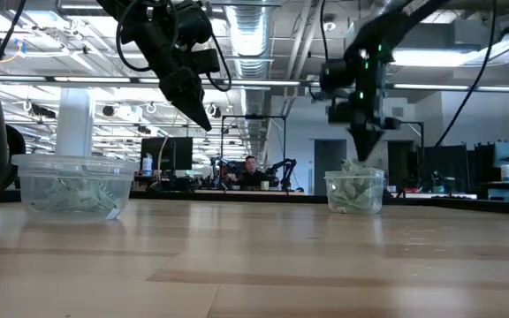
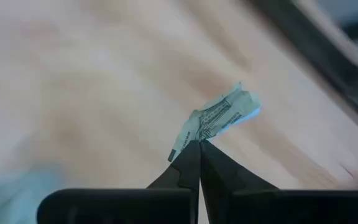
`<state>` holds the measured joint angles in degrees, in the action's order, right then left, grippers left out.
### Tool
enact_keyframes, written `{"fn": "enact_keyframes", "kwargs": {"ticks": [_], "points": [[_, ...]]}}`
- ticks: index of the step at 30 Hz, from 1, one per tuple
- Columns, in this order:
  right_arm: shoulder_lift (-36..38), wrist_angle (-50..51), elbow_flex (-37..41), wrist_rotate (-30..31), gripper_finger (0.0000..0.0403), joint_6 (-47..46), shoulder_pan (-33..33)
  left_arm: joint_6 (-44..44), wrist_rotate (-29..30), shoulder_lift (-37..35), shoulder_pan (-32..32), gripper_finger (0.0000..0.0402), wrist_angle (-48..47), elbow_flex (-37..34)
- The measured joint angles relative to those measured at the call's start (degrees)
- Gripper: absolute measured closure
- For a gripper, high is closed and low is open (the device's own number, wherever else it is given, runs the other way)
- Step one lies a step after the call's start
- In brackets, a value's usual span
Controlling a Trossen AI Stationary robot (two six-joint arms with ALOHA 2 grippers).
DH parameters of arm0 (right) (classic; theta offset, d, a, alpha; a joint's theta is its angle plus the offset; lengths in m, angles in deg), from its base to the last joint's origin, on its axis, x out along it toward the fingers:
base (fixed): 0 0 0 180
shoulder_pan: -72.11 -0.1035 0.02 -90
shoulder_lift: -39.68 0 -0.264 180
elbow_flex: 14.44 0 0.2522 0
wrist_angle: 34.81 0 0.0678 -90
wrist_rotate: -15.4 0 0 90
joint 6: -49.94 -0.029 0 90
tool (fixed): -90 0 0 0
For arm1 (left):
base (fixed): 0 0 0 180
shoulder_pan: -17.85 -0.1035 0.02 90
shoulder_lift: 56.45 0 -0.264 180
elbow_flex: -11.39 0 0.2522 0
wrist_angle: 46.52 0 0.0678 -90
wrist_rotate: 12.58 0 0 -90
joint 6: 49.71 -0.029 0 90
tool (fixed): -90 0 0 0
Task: Pick and place Stevia / Truvia into bins
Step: Put the white stevia packet into the square transparent container
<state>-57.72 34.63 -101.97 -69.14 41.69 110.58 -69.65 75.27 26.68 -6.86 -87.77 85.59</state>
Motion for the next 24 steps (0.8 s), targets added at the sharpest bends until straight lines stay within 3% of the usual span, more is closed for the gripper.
{"fn": "enact_keyframes", "kwargs": {"ticks": [5, 13, 24], "points": [[3.5, 1.0, 0.0, -5.4, 0.0402, 6.6, -9.1, -0.3, 0.0, 0.0, 0.0, 0.0304, 0.0, 0.0], [3.5, 6.6, 2.1, -3.9, 0.0403, 6.9, -19.6, -0.5, 0.0, 0.0, 0.0, 0.0304, 0.0, 0.0], [0.8, 4.3, 4.5, -3.9, 0.0403, 9.8, -26.1, -0.5, 0.0, 0.0, 0.0, 0.0304, 0.0, 0.0]]}}
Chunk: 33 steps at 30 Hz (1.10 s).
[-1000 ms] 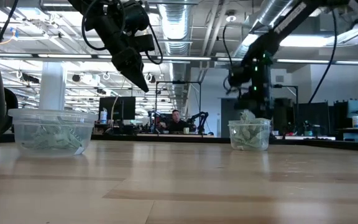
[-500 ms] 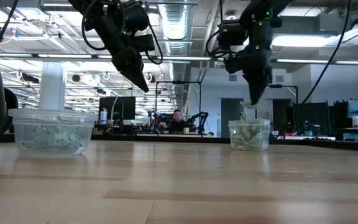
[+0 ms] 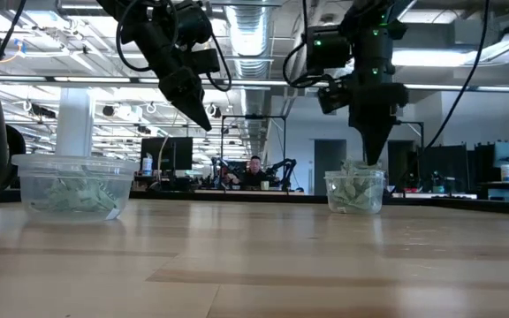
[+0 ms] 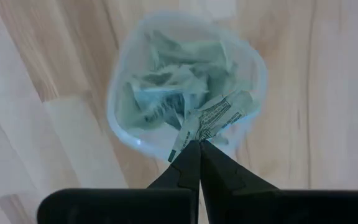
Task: Pick and place Stevia / Truvia into bins
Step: Put the white stevia packet into the square transparent container, then return to Home Position
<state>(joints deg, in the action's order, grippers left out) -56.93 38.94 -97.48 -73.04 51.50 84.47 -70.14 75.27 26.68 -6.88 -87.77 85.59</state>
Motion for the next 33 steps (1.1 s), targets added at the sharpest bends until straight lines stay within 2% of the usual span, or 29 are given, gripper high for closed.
{"fn": "enact_keyframes", "kwargs": {"ticks": [7, 14, 25, 33], "points": [[-3.2, -1.3, 0.0, 0.0, 0.0403, 0.0, 0.5, 0.5, 0.0, 0.0, 0.0, 0.0304, 0.0, 0.0], [-2.6, -2.4, 0.0, 0.0, 0.0397, -0.5, 0.6, 0.2, 0.0, 0.0, 0.0, 0.0304, 0.0, 0.0], [-2.6, -2.2, -0.1, -0.2, 0.0317, -2.5, 0.6, 0.5, 0.0, 0.0, 0.0, 0.0304, 0.0, 0.0], [-2.6, -1.1, -1.9, -0.2, 0.0288, -3.5, 0.0, 0.6, 0.0, 0.0, 0.0, 0.0304, 0.0, 0.0]]}}
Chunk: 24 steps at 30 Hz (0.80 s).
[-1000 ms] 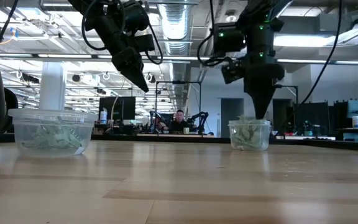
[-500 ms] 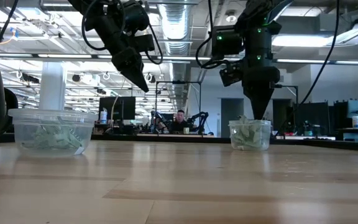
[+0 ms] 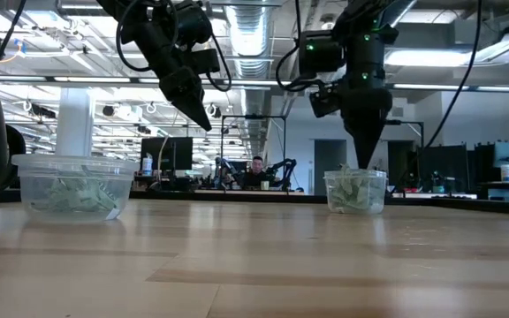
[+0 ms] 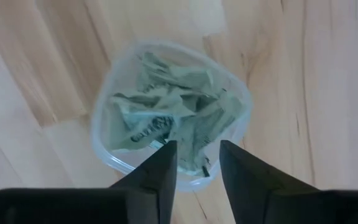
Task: Pick and place Stevia / Truvia into bins
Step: Return to Home Position
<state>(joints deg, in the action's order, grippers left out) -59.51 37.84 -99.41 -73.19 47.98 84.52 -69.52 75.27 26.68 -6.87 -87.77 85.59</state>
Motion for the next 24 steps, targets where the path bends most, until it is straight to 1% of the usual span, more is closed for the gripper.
{"fn": "enact_keyframes", "kwargs": {"ticks": [7, 10, 12, 18, 21, 24], "points": [[0.1, 2.6, -1.6, 0.0, 0.0284, 0.1, -0.5, 0.0, 0.0, 0.0, 0.0, 0.0304, 0.0, 0.0], [1.9, 4.3, -1.6, 0.8, 0.0284, -1.6, -0.9, 0.0, 0.0, 0.0, 0.0, 0.0304, 0.0, 0.0], [4.1, 4.7, -1.6, 2.5, 0.0285, -2.7, -1.5, 0.0, 0.0, 0.0, 0.0, 0.0304, 0.0, 0.0], [15.3, 4.2, -1.4, 9.6, 0.0304, -7.1, -4.0, 0.0, 0.0, 0.0, 0.0, 0.0304, 0.1, 0.0], [23.2, -1.9, 2.4, 11.2, 0.0318, -8.1, -5.2, 0.1, 0.0, 0.0, 0.0, 0.0304, 0.0, 0.0], [31.4, -10.9, 8.7, 9.4, 0.0335, -8.7, -5.7, 0.1, 0.0, 0.0, 0.0, 0.0304, 0.0, 0.0]]}}
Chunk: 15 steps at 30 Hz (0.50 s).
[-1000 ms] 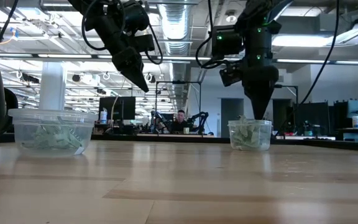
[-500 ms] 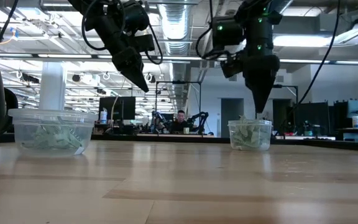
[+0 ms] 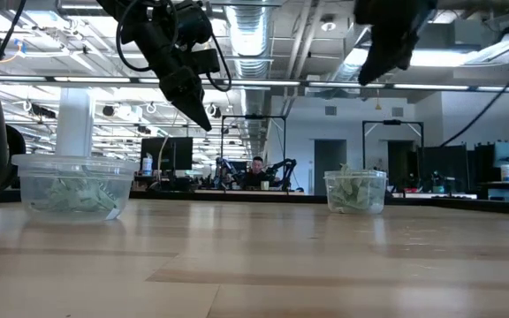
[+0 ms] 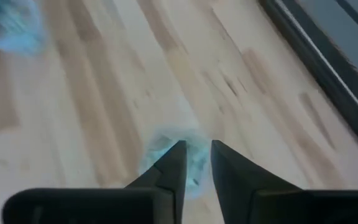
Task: Pick and place Stevia / Truvia into bins
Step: Return to Home Position
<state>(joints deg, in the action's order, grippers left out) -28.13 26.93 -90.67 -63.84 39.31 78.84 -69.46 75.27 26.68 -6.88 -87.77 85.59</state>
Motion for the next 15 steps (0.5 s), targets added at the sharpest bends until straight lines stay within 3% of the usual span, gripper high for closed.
{"fn": "enact_keyframes", "kwargs": {"ticks": [8, 15], "points": [[16.9, -15.5, 14.9, -5.6, 0.0397, -0.5, -0.9, 0.0, 0.0, 0.0, 0.0, 0.0304, 0.1, 0.0], [29.5, -28.0, 24.7, -9.5, 0.0401, 4.5, -1.4, 0.0, 0.0, 0.0, 0.0, 0.0304, 0.0, 0.0]]}}
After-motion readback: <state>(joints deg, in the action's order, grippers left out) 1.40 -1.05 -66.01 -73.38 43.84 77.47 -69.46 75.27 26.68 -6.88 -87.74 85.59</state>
